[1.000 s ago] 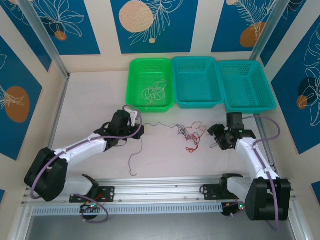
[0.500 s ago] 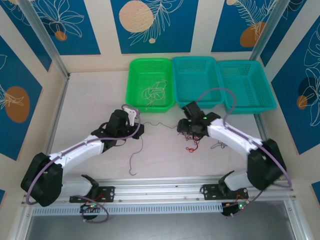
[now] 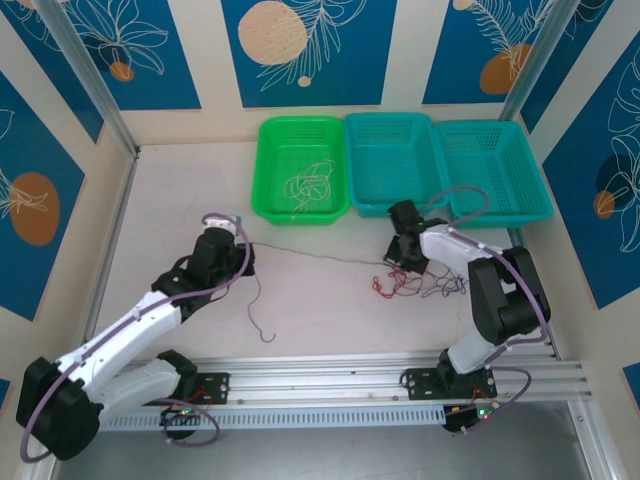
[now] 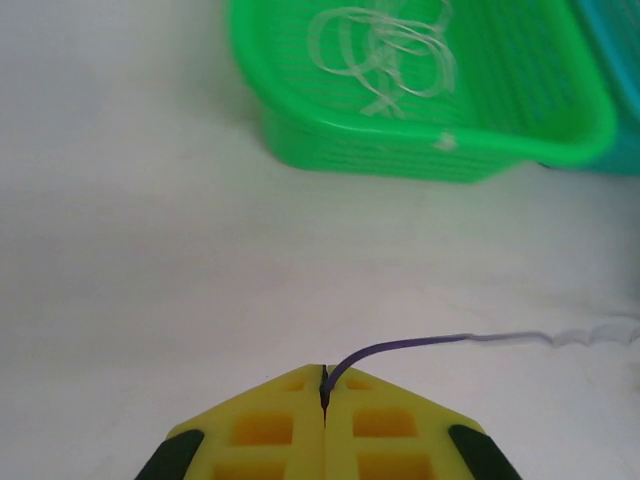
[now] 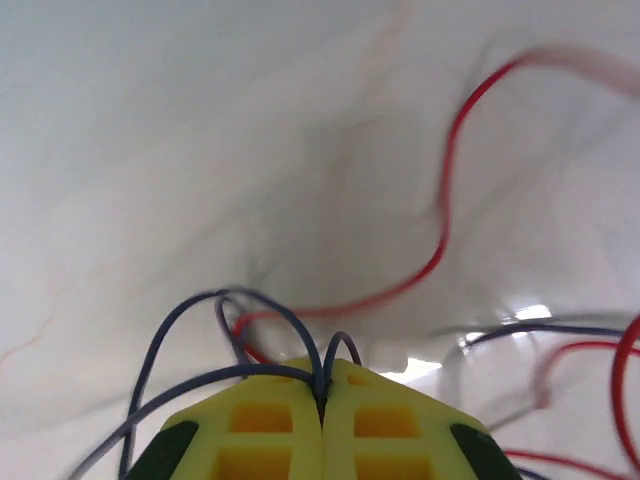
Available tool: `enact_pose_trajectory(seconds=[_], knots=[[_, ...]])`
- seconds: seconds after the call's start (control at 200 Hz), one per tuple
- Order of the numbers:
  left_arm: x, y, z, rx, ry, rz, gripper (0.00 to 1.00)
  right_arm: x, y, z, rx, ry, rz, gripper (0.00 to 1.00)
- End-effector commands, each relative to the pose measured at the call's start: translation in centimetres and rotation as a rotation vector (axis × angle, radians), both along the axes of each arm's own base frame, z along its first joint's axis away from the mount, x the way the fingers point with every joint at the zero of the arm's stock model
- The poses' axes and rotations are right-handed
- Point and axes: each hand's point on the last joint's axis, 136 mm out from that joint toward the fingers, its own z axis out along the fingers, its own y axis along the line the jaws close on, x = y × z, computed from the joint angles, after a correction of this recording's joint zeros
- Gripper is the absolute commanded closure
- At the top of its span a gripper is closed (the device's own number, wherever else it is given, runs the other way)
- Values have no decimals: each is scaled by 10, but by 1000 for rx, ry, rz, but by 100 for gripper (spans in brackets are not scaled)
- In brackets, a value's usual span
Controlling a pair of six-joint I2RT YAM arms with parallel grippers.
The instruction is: Untangle the cables
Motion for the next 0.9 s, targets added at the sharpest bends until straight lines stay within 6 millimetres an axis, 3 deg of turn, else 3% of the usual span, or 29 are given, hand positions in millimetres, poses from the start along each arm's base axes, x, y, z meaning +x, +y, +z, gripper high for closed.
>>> enact_pose_trajectory(seconds=[0.0,0.045,0.225,0.35,0.44,0.545,0.62,0.675,0.895], knots=[[-6,50,-8,64,10,212,100,-18,-21,-2,51,13,-117,96],[-7,52,-5,55,-7,211,100,-20,-23,-2,89,1,-129,96],[-3,31,17,-14,-77,99,100,-25,-17,-1,118,1,-118,95],[0,-7,47,-127,-159,-87,100,-21,4,5,203,-25,-65,91],[1,-26,77,-224,-221,-163,100,-18,14,19,218,-51,-38,81],[4,-37,116,-285,-299,-212,100,-15,18,46,234,-113,-32,73],[8,-47,146,-323,-354,-251,100,-14,17,68,250,-170,-37,53],[12,-55,167,-351,-386,-279,100,-13,18,86,268,-225,-33,46],[32,-102,245,-393,-541,-400,100,-23,50,173,391,-506,147,45]])
